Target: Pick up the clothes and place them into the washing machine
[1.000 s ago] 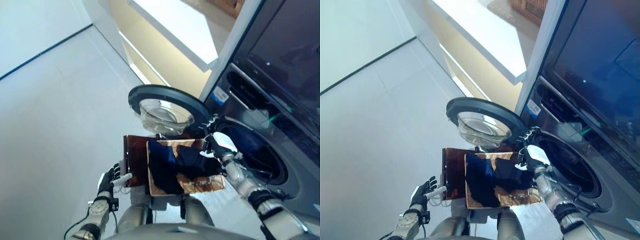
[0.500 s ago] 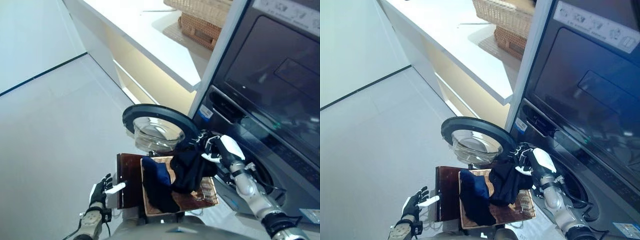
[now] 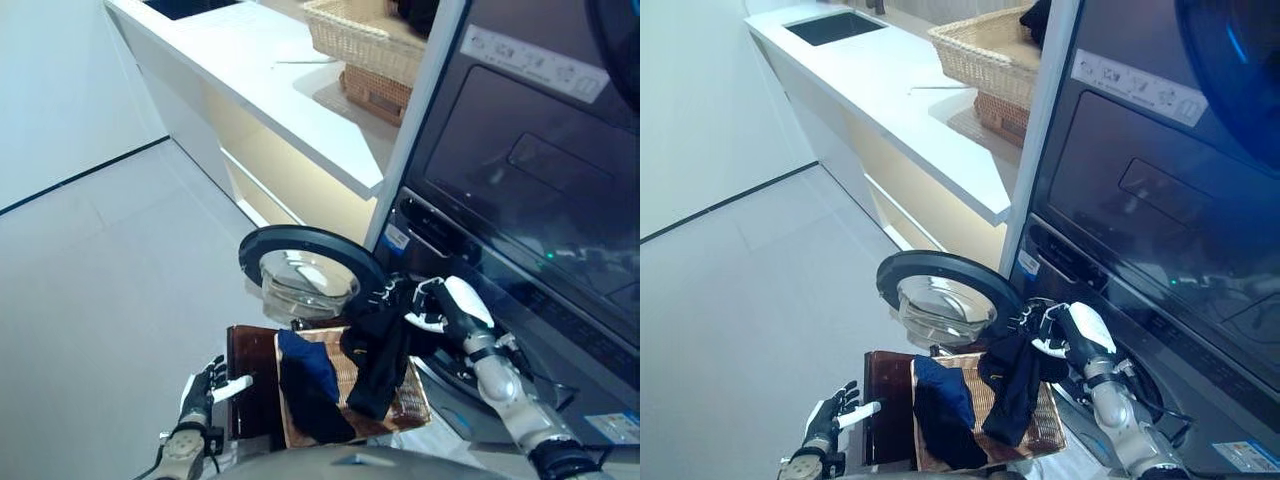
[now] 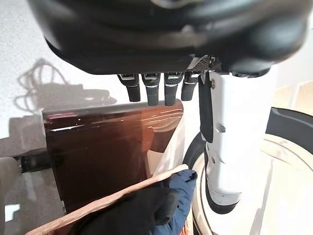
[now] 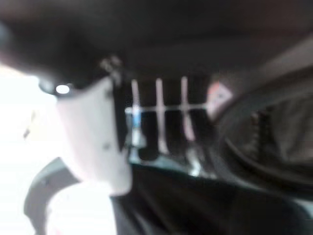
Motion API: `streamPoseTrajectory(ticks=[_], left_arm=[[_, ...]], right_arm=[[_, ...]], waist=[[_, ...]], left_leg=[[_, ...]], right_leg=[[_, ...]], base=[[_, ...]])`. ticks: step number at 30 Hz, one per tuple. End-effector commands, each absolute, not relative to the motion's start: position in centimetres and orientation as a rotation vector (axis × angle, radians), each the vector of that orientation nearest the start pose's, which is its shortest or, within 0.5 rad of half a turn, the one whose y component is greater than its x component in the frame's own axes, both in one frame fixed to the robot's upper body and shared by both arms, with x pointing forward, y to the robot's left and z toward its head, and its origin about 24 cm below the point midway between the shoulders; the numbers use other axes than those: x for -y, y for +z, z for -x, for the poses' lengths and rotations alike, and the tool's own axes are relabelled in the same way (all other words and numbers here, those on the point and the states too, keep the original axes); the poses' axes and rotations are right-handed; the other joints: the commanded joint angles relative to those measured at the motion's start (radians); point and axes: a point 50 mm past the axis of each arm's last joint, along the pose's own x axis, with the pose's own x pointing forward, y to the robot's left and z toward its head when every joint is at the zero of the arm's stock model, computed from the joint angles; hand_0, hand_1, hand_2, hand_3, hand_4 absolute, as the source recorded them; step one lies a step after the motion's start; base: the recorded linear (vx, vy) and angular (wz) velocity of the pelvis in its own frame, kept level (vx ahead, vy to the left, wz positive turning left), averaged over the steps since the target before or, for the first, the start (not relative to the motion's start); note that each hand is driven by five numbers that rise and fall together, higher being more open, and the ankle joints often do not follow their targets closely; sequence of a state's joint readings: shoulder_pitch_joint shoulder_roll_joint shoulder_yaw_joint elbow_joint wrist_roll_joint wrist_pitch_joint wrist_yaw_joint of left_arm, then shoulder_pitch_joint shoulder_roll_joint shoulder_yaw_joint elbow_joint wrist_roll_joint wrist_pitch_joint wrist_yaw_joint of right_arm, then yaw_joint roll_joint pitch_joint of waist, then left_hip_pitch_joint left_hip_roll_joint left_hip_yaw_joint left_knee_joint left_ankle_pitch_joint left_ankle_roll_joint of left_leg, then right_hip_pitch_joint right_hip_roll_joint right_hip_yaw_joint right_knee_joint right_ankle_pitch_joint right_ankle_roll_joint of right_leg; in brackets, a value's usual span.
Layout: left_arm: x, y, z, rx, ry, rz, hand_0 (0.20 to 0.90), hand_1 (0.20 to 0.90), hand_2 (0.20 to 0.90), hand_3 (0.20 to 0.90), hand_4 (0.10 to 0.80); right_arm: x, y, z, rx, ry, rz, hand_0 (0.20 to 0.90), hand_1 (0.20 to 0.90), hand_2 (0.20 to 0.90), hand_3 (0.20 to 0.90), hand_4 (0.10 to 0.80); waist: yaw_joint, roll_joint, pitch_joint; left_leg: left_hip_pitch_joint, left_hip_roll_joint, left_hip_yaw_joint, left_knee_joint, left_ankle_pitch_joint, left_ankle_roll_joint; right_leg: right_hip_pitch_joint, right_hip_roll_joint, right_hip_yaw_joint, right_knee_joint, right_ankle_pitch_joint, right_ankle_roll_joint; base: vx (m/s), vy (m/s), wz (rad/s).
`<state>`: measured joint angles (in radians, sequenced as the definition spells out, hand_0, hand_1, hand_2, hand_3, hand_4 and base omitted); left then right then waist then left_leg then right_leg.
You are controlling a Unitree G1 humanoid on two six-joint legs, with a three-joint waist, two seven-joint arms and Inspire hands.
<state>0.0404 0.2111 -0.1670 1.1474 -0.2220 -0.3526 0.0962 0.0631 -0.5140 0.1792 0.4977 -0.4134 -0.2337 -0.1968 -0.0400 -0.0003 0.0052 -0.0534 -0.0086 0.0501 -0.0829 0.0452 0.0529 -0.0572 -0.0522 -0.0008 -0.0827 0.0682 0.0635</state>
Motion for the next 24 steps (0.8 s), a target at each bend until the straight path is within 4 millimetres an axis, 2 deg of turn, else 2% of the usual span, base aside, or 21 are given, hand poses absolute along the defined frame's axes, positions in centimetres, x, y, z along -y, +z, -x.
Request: streamPoseTrajectory(ticks=[1, 4, 8, 14, 18, 24], left_arm=[[-23.1, -13.3, -14.5, -0.742, 0.188, -0.21, 0.9, 0.9, 0.9, 0.9, 0.8], [-22.6, -12.9, -15.1, -0.712, 0.145, -0.246, 0.9, 0.9, 0.9, 0.9, 0.8], [-21.9, -12.0, -16.8, -0.633, 0.062, -0.34, 0.9, 0.9, 0.9, 0.9, 0.8], [-21.1, -10.3, -19.1, -0.495, -0.069, -0.519, 0.9, 0.9, 0.9, 0.9, 0.8], [-20.5, -9.6, -20.2, -0.453, -0.094, -0.55, 0.9, 0.9, 0.9, 0.9, 0.8], [-19.7, -9.5, -20.7, -0.439, -0.114, -0.551, 0.9, 0.9, 0.9, 0.9, 0.8]], right_arm=[[24.3, -1.1, -24.0, -0.095, 0.002, 0.883, 0.2, 0.2, 0.2, 0.2, 0.3], [23.4, -1.6, -24.5, -0.102, 0.004, 0.857, 0.2, 0.2, 0.2, 0.2, 0.3], [22.1, -1.1, -25.3, -0.061, 0.023, 0.835, 0.2, 0.2, 0.2, 0.2, 0.3], [21.1, 0.9, -26.5, 0.039, 0.037, 0.796, 0.2, 0.2, 0.2, 0.2, 0.3], [20.7, 2.0, -26.8, 0.087, 0.047, 0.784, 0.2, 0.2, 0.2, 0.2, 0.3], [20.1, 3.8, -27.0, 0.165, 0.061, 0.759, 0.2, 0.2, 0.2, 0.2, 0.3]], waist=[[0.029, -0.024, -0.071], [0.035, -0.029, -0.075], [0.04, -0.034, -0.08], [0.042, -0.047, -0.088], [0.037, -0.052, -0.092], [0.03, -0.058, -0.098]], left_leg=[[0.064, -0.031, 0.025, -0.003, -0.084, -0.057], [0.073, -0.028, 0.023, -0.002, -0.085, -0.056], [0.088, -0.027, 0.019, -0.002, -0.086, -0.055], [0.101, -0.024, 0.018, -0.001, -0.092, -0.055], [0.105, -0.023, 0.019, -0.001, -0.093, -0.055], [0.113, -0.02, 0.028, -0.002, -0.096, -0.054]], right_leg=[[0.007, 0.004, -0.023, 0.036, -0.035, 0.009], [0.013, 0.007, -0.025, 0.04, -0.037, 0.007], [0.032, 0.01, -0.028, 0.038, -0.041, 0.006], [0.046, 0.012, -0.031, 0.039, -0.046, 0.006], [0.047, 0.014, -0.028, 0.04, -0.047, 0.006], [0.052, 0.017, -0.022, 0.037, -0.047, 0.006]], base=[[0.0, 0.0, 0.0], [0.0, 0.0, 0.0], [0.004, -0.004, 0.02], [0.001, -0.004, 0.01], [-0.002, -0.002, -0.04], [0.005, -0.006, -0.06]])
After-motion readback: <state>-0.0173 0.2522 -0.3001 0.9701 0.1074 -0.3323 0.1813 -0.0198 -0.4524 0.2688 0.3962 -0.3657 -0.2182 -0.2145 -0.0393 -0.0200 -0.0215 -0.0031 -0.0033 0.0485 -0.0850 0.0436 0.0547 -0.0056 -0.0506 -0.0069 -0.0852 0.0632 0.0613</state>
